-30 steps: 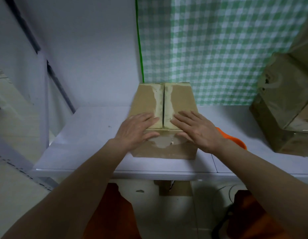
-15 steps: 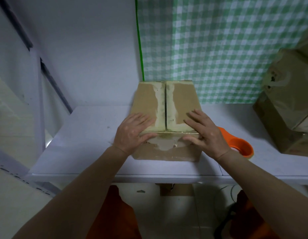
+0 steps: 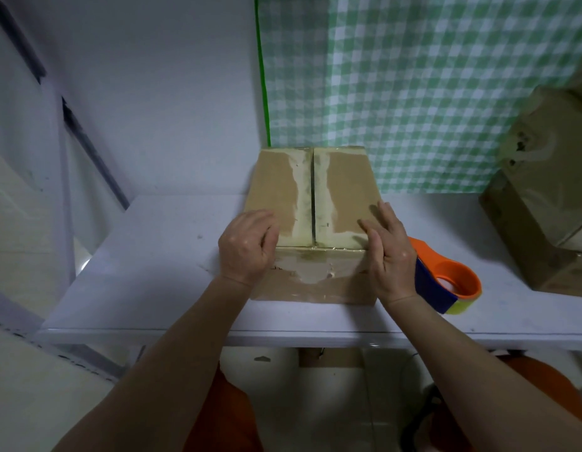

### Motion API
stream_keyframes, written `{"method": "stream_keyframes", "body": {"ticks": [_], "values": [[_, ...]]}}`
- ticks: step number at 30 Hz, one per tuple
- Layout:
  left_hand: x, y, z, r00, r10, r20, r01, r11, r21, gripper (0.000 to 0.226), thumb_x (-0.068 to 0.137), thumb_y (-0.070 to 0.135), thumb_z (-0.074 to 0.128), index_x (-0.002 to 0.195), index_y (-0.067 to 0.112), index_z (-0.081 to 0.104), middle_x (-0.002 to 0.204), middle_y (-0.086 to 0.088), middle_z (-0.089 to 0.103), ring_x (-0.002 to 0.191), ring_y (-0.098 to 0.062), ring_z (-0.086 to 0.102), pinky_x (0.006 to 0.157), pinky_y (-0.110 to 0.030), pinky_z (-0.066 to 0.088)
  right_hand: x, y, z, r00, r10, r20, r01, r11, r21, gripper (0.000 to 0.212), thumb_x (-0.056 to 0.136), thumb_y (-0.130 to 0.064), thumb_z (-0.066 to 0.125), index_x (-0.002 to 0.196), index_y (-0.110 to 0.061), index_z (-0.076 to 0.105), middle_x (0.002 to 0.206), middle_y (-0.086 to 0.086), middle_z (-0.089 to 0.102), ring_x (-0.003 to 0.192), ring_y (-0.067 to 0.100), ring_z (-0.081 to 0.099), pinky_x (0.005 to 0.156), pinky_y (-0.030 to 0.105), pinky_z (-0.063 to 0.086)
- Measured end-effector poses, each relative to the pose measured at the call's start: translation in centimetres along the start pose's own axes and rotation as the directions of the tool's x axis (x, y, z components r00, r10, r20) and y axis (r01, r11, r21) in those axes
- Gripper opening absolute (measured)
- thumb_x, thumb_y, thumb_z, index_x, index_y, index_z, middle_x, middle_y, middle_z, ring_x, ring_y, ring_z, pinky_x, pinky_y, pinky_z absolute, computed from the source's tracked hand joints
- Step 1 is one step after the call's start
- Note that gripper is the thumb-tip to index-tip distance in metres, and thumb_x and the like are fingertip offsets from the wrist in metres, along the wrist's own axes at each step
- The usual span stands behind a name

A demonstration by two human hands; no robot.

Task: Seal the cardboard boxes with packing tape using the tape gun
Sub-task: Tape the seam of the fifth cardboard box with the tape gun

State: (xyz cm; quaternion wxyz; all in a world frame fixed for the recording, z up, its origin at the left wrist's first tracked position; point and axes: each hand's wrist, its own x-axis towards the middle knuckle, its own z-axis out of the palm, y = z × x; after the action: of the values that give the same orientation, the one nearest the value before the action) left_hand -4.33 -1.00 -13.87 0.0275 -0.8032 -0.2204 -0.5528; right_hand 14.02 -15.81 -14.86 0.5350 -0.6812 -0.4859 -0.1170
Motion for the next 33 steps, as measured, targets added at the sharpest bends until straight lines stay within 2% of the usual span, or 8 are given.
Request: {"method": "stream_keyframes", "body": {"ticks": [3, 7, 9, 12, 16, 20, 26, 33], "values": [[-0.1, 1.2, -0.4, 0.931, -0.361, 0.053, 0.364, 0.913, -0.185, 0.042, 0.097, 0.028, 0.042, 0.125, -0.001, 0.057, 0.130, -0.013, 0.055, 0.120, -0.023, 0.052, 0.100, -0.025, 0.043, 0.2, -1.0, -0.3, 0.977, 0.211, -0.036, -0.199, 0.956, 0.214, 0.043, 0.097, -0.029, 0.039, 0.127, -0.005, 0.057, 0.136, 0.002, 0.050, 0.128, 0.007, 0.043, 0.107, 0.012, 0.031], [0.6, 4.2, -2.1, 0.476, -0.847, 0.238, 0.844, 0.363, -0.394, 0.042, 0.101, 0.031, 0.043, 0.141, 0.017, 0.042, 0.124, 0.008, 0.049, 0.114, -0.008, 0.050, 0.084, -0.009, 0.040, 1.4, -1.9, 0.3, 0.795, 0.602, -0.079, -0.502, 0.726, 0.470, 0.056, 0.092, -0.048, 0.029, 0.123, -0.011, 0.059, 0.123, 0.004, 0.061, 0.113, 0.013, 0.055, 0.101, 0.030, 0.042], [0.4, 4.7, -2.4, 0.392, -0.864, 0.316, 0.888, 0.266, -0.375, 0.040, 0.100, 0.035, 0.046, 0.138, 0.023, 0.047, 0.118, 0.012, 0.052, 0.109, -0.005, 0.051, 0.078, -0.007, 0.039, 1.5, -2.1, 0.7, 0.772, 0.636, -0.011, -0.562, 0.690, 0.456, 0.070, 0.085, -0.059, 0.022, 0.112, -0.012, 0.066, 0.112, 0.005, 0.067, 0.104, 0.017, 0.059, 0.092, 0.034, 0.044], [0.6, 4.9, -2.9, 0.352, -0.833, 0.426, 0.907, 0.192, -0.374, 0.046, 0.096, 0.038, 0.052, 0.141, 0.031, 0.044, 0.117, 0.014, 0.052, 0.106, -0.003, 0.048, 0.082, -0.013, 0.038, 1.9, -2.2, 0.4, 0.715, 0.696, 0.063, -0.644, 0.621, 0.447, 0.064, 0.094, -0.055, 0.022, 0.104, -0.011, 0.067, 0.103, 0.011, 0.069, 0.093, 0.018, 0.060, 0.081, 0.033, 0.046], [0.3, 3.4, -4.2, 0.327, -0.690, 0.646, 0.940, 0.169, -0.295, 0.068, 0.080, 0.053, 0.069, 0.139, 0.043, 0.038, 0.124, 0.015, 0.054, 0.114, -0.008, 0.051, 0.099, -0.030, 0.039, 1.2, -1.5, -1.0, 0.663, 0.693, 0.283, -0.734, 0.529, 0.426, 0.069, 0.085, -0.070, 0.033, 0.130, -0.024, 0.058, 0.126, -0.003, 0.061, 0.118, 0.015, 0.054, 0.105, 0.038, 0.039], [-0.1, 3.3, -5.2, 0.296, -0.551, 0.780, 0.945, 0.049, -0.324, 0.091, 0.053, 0.051, 0.089, 0.132, 0.026, 0.051, 0.121, -0.004, 0.066, 0.111, -0.025, 0.064, 0.096, -0.049, 0.050, -0.5, -2.0, -2.0, 0.690, 0.614, 0.384, -0.723, 0.546, 0.424, 0.085, 0.069, -0.079, 0.050, 0.141, -0.035, 0.042, 0.142, -0.009, 0.047, 0.131, 0.013, 0.042, 0.113, 0.044, 0.030], [0.6, 5.7, -6.2, 0.348, -0.485, 0.803, 0.916, -0.006, -0.400, 0.084, 0.060, 0.017, 0.090, 0.130, 0.025, 0.045, 0.122, -0.007, 0.065, 0.110, -0.021, 0.064, 0.090, -0.042, 0.054, 0.4, -2.8, -4.2, 0.716, 0.609, 0.342, -0.687, 0.528, 0.499, 0.053, 0.086, -0.043, 0.062, 0.136, -0.045, 0.045, 0.124, -0.011, 0.060, 0.118, 0.017, 0.054, 0.103, 0.043, 0.042], [6.5, 9.3, -8.1, 0.497, -0.496, 0.712, 0.855, 0.138, -0.501, 0.083, 0.071, -0.001, 0.078, 0.139, 0.023, 0.036, 0.124, -0.004, 0.063, 0.110, -0.017, 0.063, 0.093, -0.039, 0.053, 4.1, -6.3, -9.1, 0.816, 0.539, 0.208, -0.534, 0.566, 0.628, 0.046, 0.090, -0.034, 0.060, 0.135, -0.039, 0.049, 0.112, -0.011, 0.066, 0.101, 0.008, 0.063, 0.084, 0.027, 0.052]]}}
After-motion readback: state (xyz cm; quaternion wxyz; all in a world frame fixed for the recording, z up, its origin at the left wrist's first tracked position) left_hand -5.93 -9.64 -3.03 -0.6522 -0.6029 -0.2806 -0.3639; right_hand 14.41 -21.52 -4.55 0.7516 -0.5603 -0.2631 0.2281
